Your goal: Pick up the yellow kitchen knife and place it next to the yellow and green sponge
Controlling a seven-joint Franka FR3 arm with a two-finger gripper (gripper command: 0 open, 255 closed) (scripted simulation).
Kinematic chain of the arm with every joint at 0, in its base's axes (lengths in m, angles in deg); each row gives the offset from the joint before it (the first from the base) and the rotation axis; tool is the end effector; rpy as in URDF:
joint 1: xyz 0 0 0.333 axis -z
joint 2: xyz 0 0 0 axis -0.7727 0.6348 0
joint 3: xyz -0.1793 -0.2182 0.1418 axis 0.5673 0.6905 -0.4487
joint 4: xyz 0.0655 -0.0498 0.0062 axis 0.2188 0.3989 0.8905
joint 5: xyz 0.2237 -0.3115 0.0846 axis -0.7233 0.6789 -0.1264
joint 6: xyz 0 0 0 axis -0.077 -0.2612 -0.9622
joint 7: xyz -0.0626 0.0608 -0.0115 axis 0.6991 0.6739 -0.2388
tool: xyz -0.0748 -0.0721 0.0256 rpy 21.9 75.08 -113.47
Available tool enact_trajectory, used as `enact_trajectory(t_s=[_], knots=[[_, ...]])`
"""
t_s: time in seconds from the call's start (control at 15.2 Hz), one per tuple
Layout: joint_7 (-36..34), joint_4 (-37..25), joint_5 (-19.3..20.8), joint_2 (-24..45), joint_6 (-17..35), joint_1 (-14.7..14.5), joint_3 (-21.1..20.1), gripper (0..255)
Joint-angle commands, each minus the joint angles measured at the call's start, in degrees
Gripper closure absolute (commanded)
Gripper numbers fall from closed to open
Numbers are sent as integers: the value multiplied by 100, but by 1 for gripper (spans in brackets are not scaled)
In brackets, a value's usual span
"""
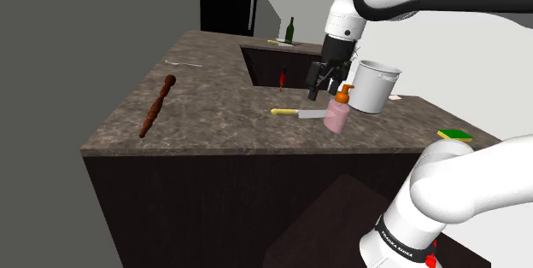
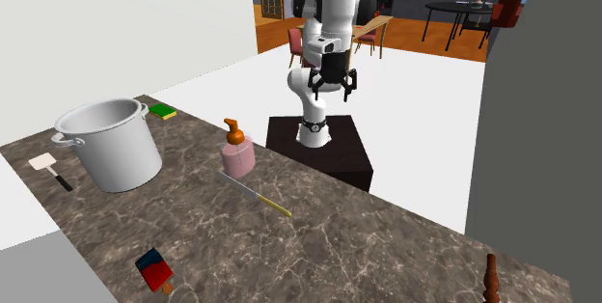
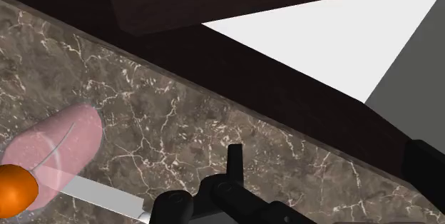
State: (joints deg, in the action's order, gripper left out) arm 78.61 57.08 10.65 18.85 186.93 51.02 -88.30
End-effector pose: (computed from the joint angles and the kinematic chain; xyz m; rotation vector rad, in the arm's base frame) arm 0.3192 0.0209 0.5539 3.1239 -0.2090 0.0548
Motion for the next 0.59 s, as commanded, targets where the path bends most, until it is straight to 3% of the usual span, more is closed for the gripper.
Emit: enact_trajectory(t_s=[0.0,0.53], knots=[[0,0,0,0,0,0,0,0],[2439,96,733,736,598,-51,1280,0]])
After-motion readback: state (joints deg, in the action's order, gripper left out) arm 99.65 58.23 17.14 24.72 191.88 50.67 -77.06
